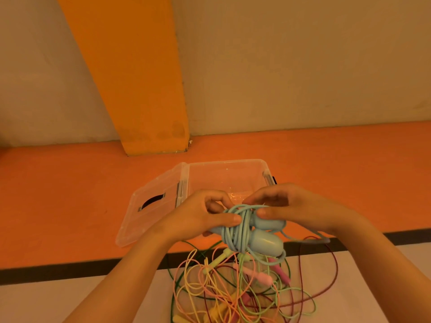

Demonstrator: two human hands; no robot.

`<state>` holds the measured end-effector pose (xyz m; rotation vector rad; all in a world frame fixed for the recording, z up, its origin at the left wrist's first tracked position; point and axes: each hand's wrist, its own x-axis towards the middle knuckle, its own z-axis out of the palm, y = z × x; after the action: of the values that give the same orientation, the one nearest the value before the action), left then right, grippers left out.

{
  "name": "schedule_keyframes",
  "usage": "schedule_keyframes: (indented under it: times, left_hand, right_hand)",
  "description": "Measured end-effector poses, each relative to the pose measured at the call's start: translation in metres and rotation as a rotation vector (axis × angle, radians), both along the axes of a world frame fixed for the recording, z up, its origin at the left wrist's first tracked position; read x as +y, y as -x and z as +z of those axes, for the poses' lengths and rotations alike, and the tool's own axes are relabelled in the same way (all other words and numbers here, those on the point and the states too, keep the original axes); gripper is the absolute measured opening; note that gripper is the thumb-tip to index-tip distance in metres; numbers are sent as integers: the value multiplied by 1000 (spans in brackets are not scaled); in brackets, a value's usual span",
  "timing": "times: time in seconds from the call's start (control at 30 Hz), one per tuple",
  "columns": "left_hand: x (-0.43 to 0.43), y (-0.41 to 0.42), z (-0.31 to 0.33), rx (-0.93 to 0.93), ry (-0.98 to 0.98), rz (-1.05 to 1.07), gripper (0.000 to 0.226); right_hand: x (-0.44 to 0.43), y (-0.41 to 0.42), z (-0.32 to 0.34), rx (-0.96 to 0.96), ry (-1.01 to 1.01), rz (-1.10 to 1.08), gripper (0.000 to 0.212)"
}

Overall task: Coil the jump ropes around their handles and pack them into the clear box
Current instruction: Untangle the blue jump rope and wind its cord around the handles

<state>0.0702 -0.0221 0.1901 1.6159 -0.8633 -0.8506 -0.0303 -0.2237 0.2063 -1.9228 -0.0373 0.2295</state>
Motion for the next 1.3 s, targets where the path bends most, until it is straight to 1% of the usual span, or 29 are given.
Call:
schedule_keyframes:
  times: [0.1, 0.2, 0.3, 0.37, 0.43, 0.47, 0.5, 0.53, 0.57, 0.6, 0.7, 0.77, 0.8, 0.83, 0.87, 0.97, 1.03, 1.07, 1.13, 1.2, 1.23, 1.3]
  left_hand:
    - [4, -5, 0, 30, -14, -86, 12]
    - [6, -3, 1, 64, 46, -102, 6]
    - [9, -6, 5, 88, 132, -3, 6]
    - [10, -10, 7, 91, 178, 87, 8]
    - [10, -14, 9, 87, 204, 165, 7]
    - [9, -15, 9, 76, 203, 198, 8]
    - [9, -16, 8, 62, 193, 221, 12]
    - [8, -17, 7, 55, 182, 238, 16]
    - [8, -17, 6, 52, 175, 246, 18]
    - [9, -18, 5, 51, 168, 249, 18]
    - [9, -21, 2, 56, 171, 250, 14]
    - [9, -24, -1, 87, 199, 248, 13]
    - [9, -24, -2, 109, 213, 244, 17]
    - [8, -24, -3, 130, 224, 239, 20]
    - [7, -23, -4, 152, 236, 234, 24]
    - [0, -19, -6, 287, 313, 226, 37]
    - [-3, -15, -6, 394, 378, 198, 34]
    - [-5, -14, -6, 430, 405, 167, 29]
    - [-6, -13, -4, 483, 444, 90, 21]
    - [-7, -13, -1, 508, 447, 81, 28]
    - [-8, -14, 0, 475, 421, 118, 30]
    - [-7, -14, 0, 331, 340, 246, 33]
  right_hand:
    - [-1, 0, 1, 10, 26, -13, 19]
    - [-7, 2, 1, 33, -29, -39, 18]
    - [-7, 6, 2, 39, -113, -33, 28]
    - [-1, 5, 2, 20, -149, -21, 24]
    - [2, 3, -1, -6, -252, -28, 20]
    - [3, 2, -1, -8, -326, -44, 22]
    - [3, 0, -2, -6, -415, -75, 32]
    - [2, -1, -3, 10, -497, -119, 49]
    - [0, -3, -3, 16, -554, -160, 61]
    - [-1, -4, -3, 15, -577, -179, 66]
    - [-2, -5, -4, -25, -458, -146, 65]
    - [0, -5, -5, -15, -391, -127, 55]
    - [2, -5, -4, -15, -370, -110, 42]
    - [3, -4, -4, -33, -348, -97, 23]
    - [5, -4, -3, -47, -317, -96, 12]
    - [6, -7, -7, -60, -246, -124, 37]
    - [6, -10, -13, -67, -173, -144, 48]
    - [5, -11, -16, -71, -120, -154, 48]
    - [4, -13, -21, -75, -3, -180, 40]
    - [5, -14, -24, -79, 99, -191, 35]
    - [6, -14, -25, -92, 125, -198, 34]
    - [7, -14, -22, -136, 126, -239, 32]
